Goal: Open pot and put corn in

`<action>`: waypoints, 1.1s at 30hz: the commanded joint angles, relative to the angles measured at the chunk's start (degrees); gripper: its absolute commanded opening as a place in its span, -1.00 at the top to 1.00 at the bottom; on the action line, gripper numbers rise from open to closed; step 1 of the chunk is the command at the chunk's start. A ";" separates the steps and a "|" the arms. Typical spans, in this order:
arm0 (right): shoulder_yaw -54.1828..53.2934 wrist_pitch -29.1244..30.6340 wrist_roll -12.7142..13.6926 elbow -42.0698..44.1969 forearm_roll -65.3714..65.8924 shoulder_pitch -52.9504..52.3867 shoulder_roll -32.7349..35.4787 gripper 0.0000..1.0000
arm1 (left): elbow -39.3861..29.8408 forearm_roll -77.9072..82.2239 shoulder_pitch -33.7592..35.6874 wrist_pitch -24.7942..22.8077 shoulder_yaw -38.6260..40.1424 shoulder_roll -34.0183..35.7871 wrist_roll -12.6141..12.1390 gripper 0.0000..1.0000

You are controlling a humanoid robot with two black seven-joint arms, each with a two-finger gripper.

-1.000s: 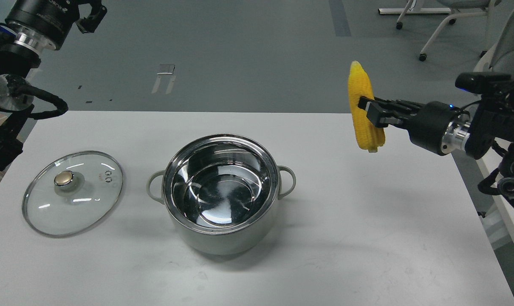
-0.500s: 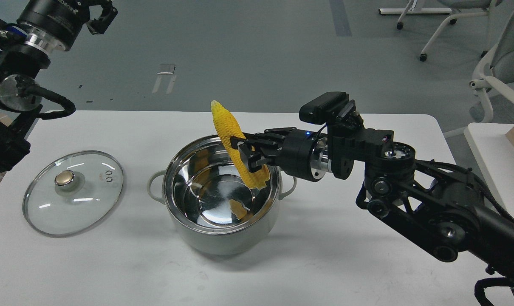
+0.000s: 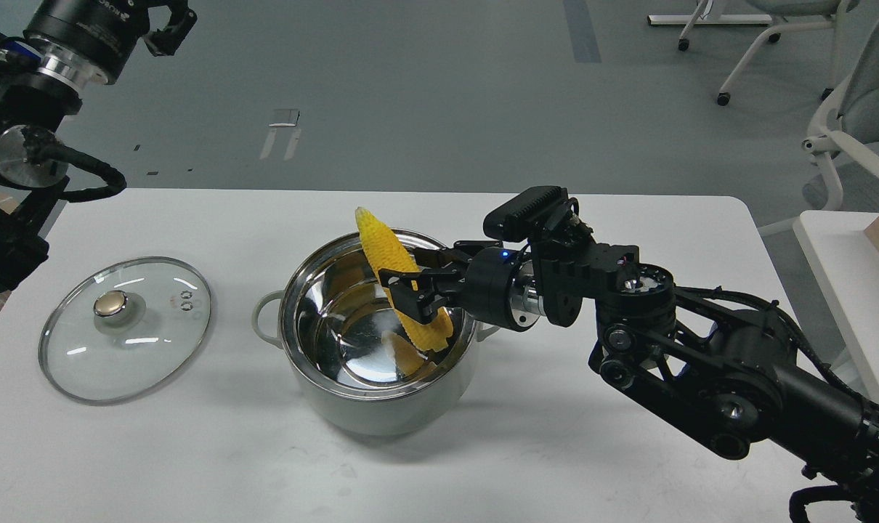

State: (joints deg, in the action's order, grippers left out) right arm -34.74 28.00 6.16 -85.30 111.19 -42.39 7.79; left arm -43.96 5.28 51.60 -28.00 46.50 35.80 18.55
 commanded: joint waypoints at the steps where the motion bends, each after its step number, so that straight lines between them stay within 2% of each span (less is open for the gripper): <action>1: -0.07 0.00 -0.01 -0.22 -0.09 0.20 -0.05 -1.00 | 0.01 0.00 -0.10 0.00 -0.01 -0.03 -0.09 -0.95; 6: -1.47 0.00 -0.01 -0.40 -0.36 0.02 -0.32 -1.00 | 0.01 -0.09 -0.10 0.00 0.26 -0.03 0.09 -0.95; 10: -8.05 0.00 0.08 -0.22 -1.85 0.11 -4.35 -1.00 | 0.01 -0.18 0.17 0.00 0.35 -0.03 0.18 -0.95; 12: -13.32 0.00 0.08 0.31 -3.78 0.02 -7.34 -1.00 | 0.01 -0.53 0.17 0.00 1.22 0.06 0.18 -0.95; 16: -26.59 0.00 -0.27 1.54 -7.91 -0.41 -7.79 -1.00 | 0.10 -0.44 0.17 0.00 3.60 0.06 0.09 -0.95; 22: -46.01 0.00 -1.77 6.18 -26.07 -2.87 -7.79 -1.00 | 0.36 -0.35 0.78 0.00 3.69 -0.29 0.09 -0.95; 24: -48.12 0.00 -1.77 7.07 -29.07 -3.40 -7.79 -1.00 | 0.45 -0.18 0.78 0.00 3.60 -0.38 0.09 -0.95; 29: -54.73 0.00 -2.12 12.00 -40.88 -3.93 -3.39 -1.00 | 0.80 -0.09 0.78 0.00 3.60 -0.38 0.09 -0.95; 33: -57.19 0.00 -2.12 24.70 -54.55 -6.56 2.39 -1.00 | 1.50 -0.18 0.52 0.00 3.60 -0.73 0.00 -0.95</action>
State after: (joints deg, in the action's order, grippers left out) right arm -90.81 27.98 4.06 -68.83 65.24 -47.01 6.54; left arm -42.93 5.20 52.36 -28.00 50.08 35.34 18.58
